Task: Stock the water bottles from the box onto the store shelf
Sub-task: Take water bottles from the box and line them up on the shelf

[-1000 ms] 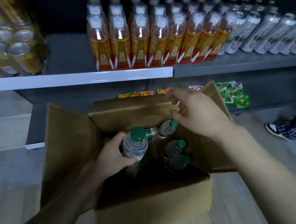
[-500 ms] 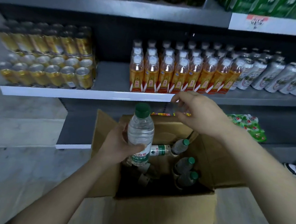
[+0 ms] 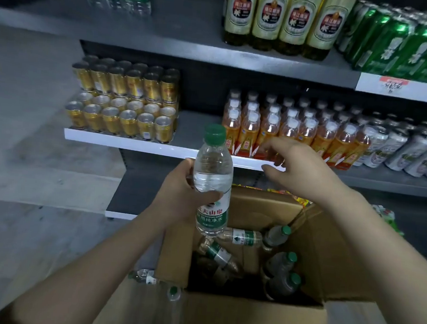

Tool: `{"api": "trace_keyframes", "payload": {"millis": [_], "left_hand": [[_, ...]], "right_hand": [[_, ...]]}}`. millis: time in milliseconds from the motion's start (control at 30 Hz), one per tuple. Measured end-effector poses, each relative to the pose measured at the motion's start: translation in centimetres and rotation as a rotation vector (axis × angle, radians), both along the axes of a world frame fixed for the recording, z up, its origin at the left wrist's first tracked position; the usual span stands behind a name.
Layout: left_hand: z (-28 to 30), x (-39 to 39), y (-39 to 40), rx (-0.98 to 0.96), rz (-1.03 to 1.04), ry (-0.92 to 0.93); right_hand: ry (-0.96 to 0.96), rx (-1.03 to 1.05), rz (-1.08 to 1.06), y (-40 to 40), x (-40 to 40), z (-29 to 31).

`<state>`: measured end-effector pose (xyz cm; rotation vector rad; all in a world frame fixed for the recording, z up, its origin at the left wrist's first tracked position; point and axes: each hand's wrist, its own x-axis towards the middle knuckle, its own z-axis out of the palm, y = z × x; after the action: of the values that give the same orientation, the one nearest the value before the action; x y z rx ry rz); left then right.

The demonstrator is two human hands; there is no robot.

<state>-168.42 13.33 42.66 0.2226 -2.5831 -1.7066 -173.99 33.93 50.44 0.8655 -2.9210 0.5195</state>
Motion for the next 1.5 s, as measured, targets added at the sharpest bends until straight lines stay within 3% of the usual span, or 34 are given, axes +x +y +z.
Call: {"api": "trace_keyframes", "payload": {"millis": [833,1500], "left_hand": [[9.4,-2.8,-22.9,0.08,0.073,0.151],[15.6,-13.3,-28.3,0.115,0.138,0.287]], "right_hand": [[0.088,-0.093,-0.074,-21.2,-2.8,3.7],[0.176,-0.12,-0.063,-27.4,-13.2,8.8]]}}
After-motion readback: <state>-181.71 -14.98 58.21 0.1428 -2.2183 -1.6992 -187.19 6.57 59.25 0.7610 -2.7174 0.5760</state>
